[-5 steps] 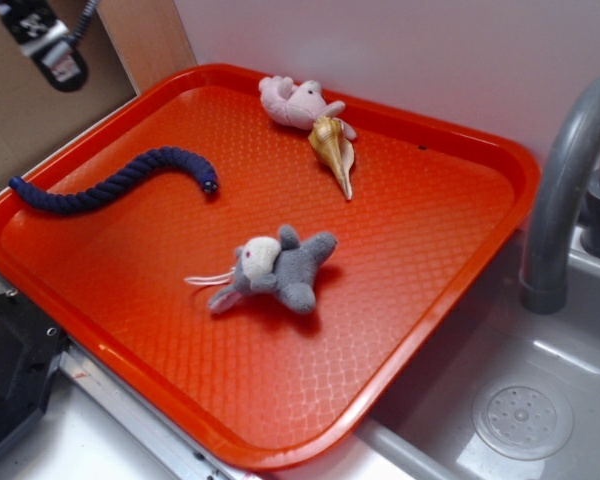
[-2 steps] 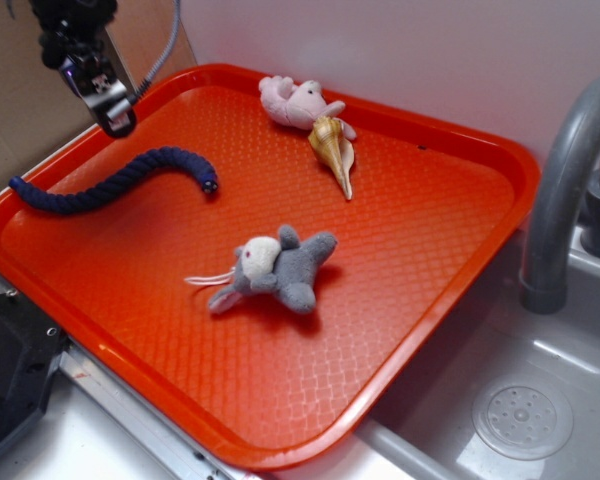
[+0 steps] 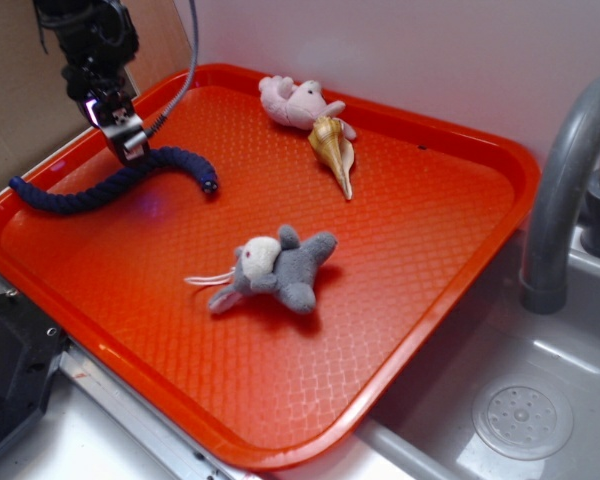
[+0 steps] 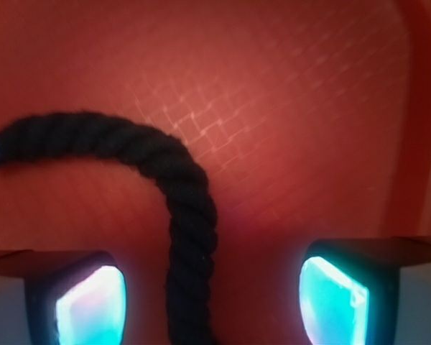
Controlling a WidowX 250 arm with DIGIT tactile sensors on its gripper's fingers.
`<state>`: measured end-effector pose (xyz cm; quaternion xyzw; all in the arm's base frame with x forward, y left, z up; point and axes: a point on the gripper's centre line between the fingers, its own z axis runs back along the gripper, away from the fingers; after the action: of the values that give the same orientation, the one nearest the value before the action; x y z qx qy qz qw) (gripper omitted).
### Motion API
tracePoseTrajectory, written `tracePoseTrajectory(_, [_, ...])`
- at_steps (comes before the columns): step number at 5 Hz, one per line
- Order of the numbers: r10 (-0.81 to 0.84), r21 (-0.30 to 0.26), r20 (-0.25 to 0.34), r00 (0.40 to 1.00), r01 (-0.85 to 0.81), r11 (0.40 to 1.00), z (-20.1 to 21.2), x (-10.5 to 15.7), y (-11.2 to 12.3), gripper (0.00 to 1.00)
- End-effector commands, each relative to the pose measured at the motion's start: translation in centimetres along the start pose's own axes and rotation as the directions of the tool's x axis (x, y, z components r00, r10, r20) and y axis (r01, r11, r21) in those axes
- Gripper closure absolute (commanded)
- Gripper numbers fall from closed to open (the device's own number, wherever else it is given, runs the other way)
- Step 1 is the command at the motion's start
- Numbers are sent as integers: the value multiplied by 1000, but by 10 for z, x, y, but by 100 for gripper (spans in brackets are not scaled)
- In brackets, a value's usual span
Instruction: Grab the blue rope.
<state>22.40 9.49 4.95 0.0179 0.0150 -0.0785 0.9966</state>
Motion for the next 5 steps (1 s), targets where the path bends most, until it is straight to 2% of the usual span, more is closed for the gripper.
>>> tracePoseTrajectory(1, [-55,-21,-35,998,54,998,-22,2,-6,0])
tracePoseTrajectory(2, [-49,-28,-59,997,48,998,-31,2,-5,0])
tracePoseTrajectory(3, [-47,-29,-50,998,45,999,-32,2,-5,100])
tracePoseTrajectory(5, [-52,-27,-47,998,51,998,-32,2,-3,100])
